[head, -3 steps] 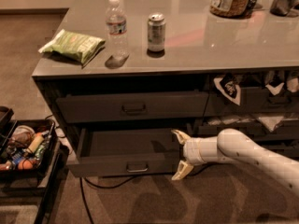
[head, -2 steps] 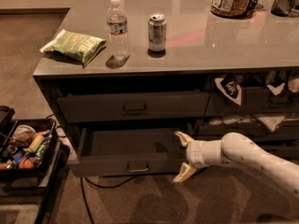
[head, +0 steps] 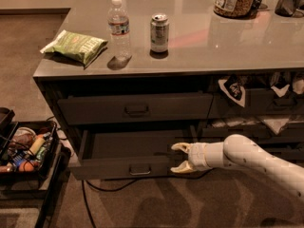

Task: Open middle drawer

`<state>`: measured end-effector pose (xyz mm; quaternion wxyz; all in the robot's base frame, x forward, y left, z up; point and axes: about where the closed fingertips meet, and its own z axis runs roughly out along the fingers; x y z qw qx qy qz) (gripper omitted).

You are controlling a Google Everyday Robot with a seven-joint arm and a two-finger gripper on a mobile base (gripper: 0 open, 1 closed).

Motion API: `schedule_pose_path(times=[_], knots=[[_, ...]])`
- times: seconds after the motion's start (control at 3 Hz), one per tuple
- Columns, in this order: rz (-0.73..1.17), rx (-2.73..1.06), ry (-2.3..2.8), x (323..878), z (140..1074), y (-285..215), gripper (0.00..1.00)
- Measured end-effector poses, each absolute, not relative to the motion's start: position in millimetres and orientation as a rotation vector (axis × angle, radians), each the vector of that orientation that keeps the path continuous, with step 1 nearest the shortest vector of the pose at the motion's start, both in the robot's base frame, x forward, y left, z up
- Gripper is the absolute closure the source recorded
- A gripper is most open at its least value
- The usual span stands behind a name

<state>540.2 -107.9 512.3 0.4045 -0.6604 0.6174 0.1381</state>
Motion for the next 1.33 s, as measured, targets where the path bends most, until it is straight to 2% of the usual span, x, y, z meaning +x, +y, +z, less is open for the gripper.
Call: schedule_pose_path(times=[0.67, 1.0, 1.33], knots=[[0.373, -1.692, 1.519, 549.4, 501.9, -94.1, 0.88], [0.342, -1.739, 1.482, 565.8, 485.3, -80.7, 1.0], [0.28, -1.775, 1.474, 579.4, 468.6, -71.9, 1.0]])
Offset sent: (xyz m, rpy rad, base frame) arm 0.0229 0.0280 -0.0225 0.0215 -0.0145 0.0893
